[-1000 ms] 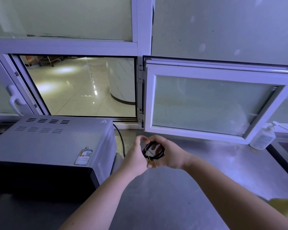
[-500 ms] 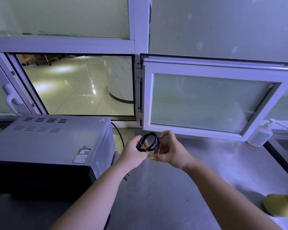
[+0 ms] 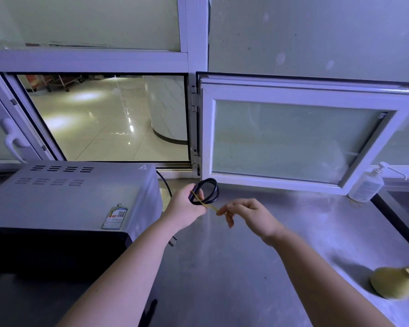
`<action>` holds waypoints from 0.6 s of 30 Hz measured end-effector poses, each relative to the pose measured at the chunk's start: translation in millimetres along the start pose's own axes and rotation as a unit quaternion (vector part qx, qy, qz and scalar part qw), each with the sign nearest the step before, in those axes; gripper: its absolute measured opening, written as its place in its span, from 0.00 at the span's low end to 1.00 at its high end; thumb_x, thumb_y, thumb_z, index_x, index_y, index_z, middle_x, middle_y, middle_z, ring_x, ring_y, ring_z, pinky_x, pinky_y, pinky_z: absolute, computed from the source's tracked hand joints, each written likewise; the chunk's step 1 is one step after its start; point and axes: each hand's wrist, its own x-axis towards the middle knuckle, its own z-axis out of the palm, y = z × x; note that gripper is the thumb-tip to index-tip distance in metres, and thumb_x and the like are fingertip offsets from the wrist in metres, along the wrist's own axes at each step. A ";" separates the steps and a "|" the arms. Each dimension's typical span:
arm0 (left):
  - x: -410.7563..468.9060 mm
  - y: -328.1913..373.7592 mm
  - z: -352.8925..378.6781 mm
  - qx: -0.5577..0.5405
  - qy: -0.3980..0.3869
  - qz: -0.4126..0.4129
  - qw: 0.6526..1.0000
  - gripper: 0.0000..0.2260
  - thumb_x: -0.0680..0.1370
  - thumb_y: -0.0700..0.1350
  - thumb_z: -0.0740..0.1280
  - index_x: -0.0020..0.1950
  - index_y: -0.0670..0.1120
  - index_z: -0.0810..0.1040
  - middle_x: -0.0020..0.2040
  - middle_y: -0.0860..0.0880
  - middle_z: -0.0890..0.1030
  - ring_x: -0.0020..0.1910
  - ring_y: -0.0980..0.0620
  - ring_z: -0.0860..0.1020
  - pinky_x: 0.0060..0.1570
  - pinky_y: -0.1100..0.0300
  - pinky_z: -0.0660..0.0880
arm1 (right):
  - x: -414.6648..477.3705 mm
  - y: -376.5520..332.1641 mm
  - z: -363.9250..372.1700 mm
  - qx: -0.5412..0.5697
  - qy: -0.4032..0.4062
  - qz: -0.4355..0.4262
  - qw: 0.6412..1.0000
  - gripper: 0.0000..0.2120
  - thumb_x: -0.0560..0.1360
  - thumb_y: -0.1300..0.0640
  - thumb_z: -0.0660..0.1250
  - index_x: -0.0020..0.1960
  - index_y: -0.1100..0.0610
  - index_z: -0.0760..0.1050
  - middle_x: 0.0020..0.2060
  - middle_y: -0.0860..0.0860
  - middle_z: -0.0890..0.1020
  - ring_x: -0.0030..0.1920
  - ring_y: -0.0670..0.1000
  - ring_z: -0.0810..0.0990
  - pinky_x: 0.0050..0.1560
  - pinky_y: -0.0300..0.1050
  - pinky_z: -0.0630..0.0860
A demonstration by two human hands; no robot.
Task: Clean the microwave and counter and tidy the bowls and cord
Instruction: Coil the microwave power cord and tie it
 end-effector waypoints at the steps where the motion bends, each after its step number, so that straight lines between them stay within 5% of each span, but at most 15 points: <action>1: 0.4 -0.1 -0.3 0.007 -0.002 0.001 1.000 0.11 0.67 0.33 0.69 0.39 0.48 0.72 0.32 0.54 0.73 0.29 0.56 0.67 0.29 0.67 0.64 | 0.3 -1.3 -1.1 -0.012 -0.012 0.008 1.000 0.16 0.81 0.61 0.58 0.45 0.61 0.83 0.31 0.52 0.79 0.40 0.42 0.77 0.48 0.29 0.68; 7: 4.4 3.5 -6.6 0.044 -0.017 0.011 0.999 0.10 0.66 0.36 0.70 0.41 0.49 0.74 0.33 0.53 0.75 0.30 0.55 0.70 0.33 0.62 0.68 | 9.2 -1.2 -12.9 -0.066 -0.119 0.098 0.986 0.16 0.79 0.59 0.58 0.46 0.58 0.85 0.30 0.53 0.79 0.35 0.46 0.73 0.37 0.42 0.64; 11: 6.1 7.4 -11.9 0.074 -0.037 0.018 0.996 0.09 0.66 0.38 0.70 0.41 0.49 0.75 0.34 0.52 0.75 0.32 0.53 0.70 0.34 0.60 0.68 | 18.8 6.8 -15.1 -0.052 -0.178 0.161 0.969 0.10 0.77 0.59 0.64 0.48 0.59 0.84 0.27 0.54 0.78 0.29 0.47 0.72 0.33 0.41 0.62; 18: 6.4 11.0 -11.2 0.090 -0.045 0.013 0.995 0.09 0.66 0.39 0.69 0.40 0.51 0.75 0.32 0.53 0.74 0.31 0.53 0.70 0.33 0.60 0.68 | 21.4 10.1 1.2 -0.239 -0.150 0.188 0.941 0.11 0.70 0.45 0.74 0.49 0.49 0.84 0.33 0.45 0.85 0.35 0.45 0.74 0.34 0.39 0.67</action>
